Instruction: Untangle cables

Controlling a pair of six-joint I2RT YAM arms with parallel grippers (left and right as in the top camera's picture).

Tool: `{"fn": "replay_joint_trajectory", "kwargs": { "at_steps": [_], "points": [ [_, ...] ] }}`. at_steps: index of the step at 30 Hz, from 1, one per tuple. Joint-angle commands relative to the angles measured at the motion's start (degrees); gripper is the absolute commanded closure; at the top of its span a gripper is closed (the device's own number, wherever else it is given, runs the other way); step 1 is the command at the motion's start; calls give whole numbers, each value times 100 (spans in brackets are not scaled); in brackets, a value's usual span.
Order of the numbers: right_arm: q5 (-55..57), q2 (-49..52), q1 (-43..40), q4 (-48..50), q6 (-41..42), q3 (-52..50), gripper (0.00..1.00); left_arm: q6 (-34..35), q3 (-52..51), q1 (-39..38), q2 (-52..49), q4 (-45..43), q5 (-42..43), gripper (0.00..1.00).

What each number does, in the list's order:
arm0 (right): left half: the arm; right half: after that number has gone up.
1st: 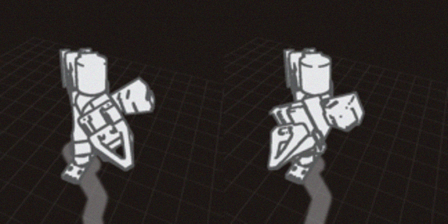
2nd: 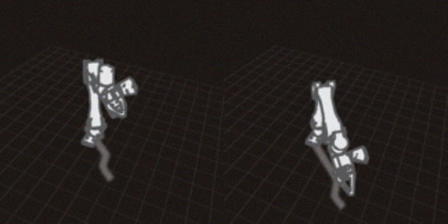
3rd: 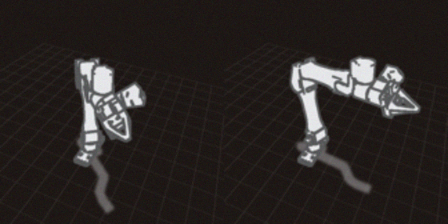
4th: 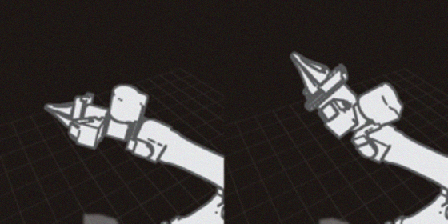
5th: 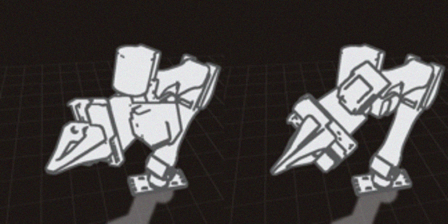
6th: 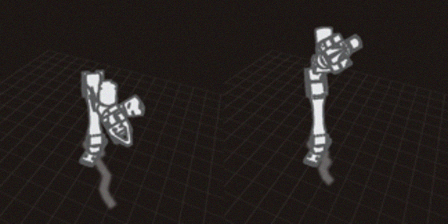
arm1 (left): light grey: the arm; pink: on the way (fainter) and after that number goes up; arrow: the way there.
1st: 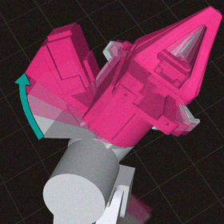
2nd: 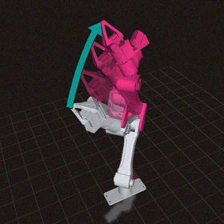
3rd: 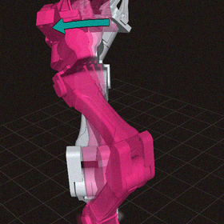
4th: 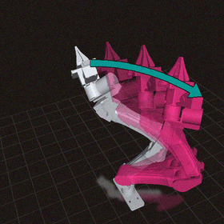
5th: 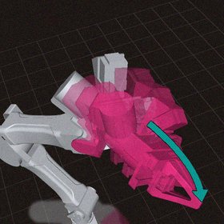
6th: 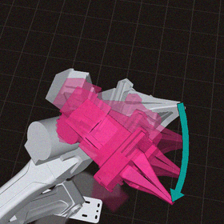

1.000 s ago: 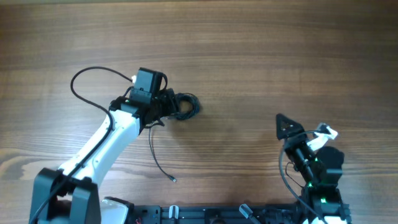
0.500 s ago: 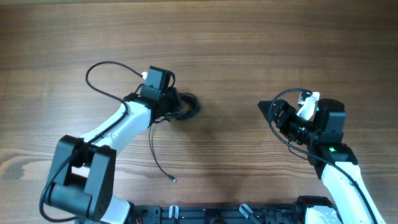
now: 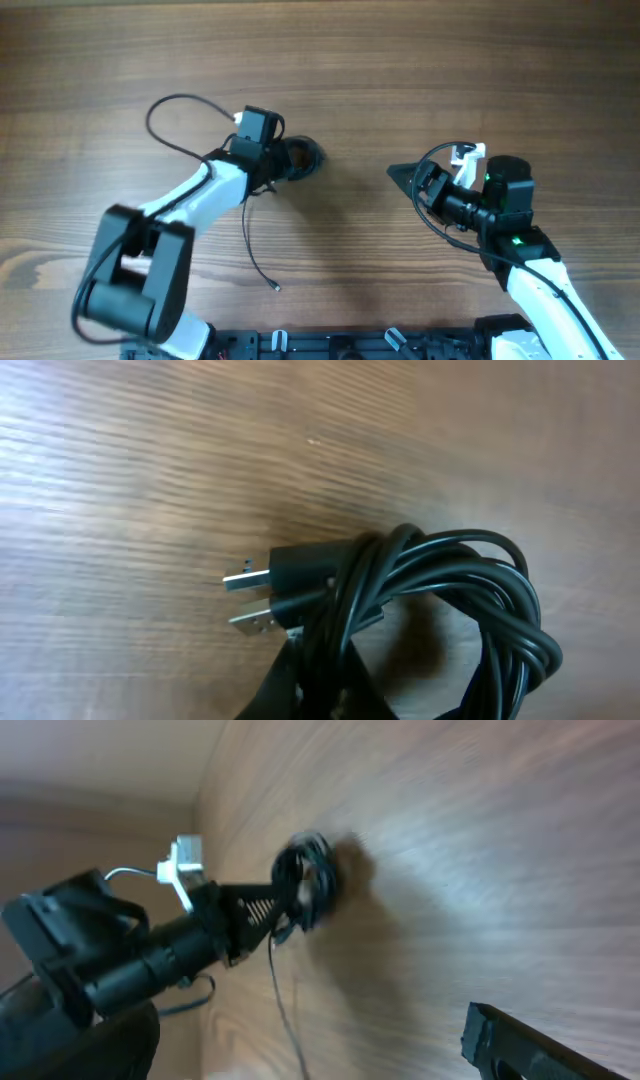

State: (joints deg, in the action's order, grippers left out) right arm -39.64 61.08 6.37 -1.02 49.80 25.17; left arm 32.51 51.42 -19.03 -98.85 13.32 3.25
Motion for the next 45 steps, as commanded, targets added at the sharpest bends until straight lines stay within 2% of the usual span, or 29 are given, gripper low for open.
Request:
{"fn": "replay_joint_trajectory", "kwargs": {
  "at_steps": [1,3,5,6,7,8,9,10,11,12,14,15,16,22,24,25,26,27,28,30,33,35,36,37,39,41,45],
  "points": [
    [-223,33,374,68,651,63,1,2938,37,157,800,251,-11,96],
    [103,33,774,105,745,63,2,4190,35,151,990,461,212,96],
    [468,61,1088,101,931,63,3,4492,35,151,1001,649,444,96],
    [691,101,1211,101,1045,63,3,4489,35,140,997,994,439,91],
    [852,149,1250,101,1054,63,3,4457,35,136,997,1261,439,79],
    [981,219,1252,101,1078,63,3,4057,35,136,997,1545,433,50],
    [1067,269,1252,101,1143,63,3,3541,35,136,997,1696,400,39],
    [1154,372,1252,105,1213,63,0,2522,35,138,997,1670,369,18],
    [1163,448,1252,105,1213,63,0,1679,35,142,997,1534,365,14],
    [1156,529,1252,105,1211,63,0,1119,35,153,997,1405,323,14],
    [1156,699,1252,105,1211,63,0,256,35,157,997,1207,-170,16],
    [1154,778,1252,103,1213,63,0,-136,35,157,981,1176,-667,26],
    [1137,833,1252,107,1209,63,0,-385,35,157,955,1178,-717,34],
    [1137,850,1252,164,1163,63,0,-361,35,151,181,1172,-538,44],
    [1141,852,1255,164,1163,63,0,-361,35,151,-151,1097,-116,47],
    [1139,852,1252,162,1165,63,0,-358,35,151,-243,1012,63,52],
    [1132,852,1255,162,1165,63,0,-361,35,151,-273,927,76,69],
    [1071,852,1255,162,1143,63,0,-367,35,153,-273,833,52,91],
    [929,852,1255,188,973,63,0,-365,35,157,-267,754,-17,96],
    [507,852,1255,223,282,66,7,-356,66,157,-76,715,-116,96],
    [92,852,1281,442,267,66,7,-52,146,157,533,870,-116,96],
    [181,855,1687,1152,273,66,6,640,146,157,1296,920,-116,96],
    [505,859,1899,1364,302,66,9,962,146,153,1539,949,-116,96],
    [1001,859,2100,1425,498,66,13,1335,146,151,1781,1019,-116,96],
    [1753,885,2479,1709,1003,66,13,1932,146,122,2109,1231,-111,96],
    [1779,981,2688,2310,1416,66,16,1989,146,0,2201,1270,-48,96],
    [1703,1499,2728,3390,2138,66,27,2564,146,-507,2199,1263,33,96]
  ]
}}
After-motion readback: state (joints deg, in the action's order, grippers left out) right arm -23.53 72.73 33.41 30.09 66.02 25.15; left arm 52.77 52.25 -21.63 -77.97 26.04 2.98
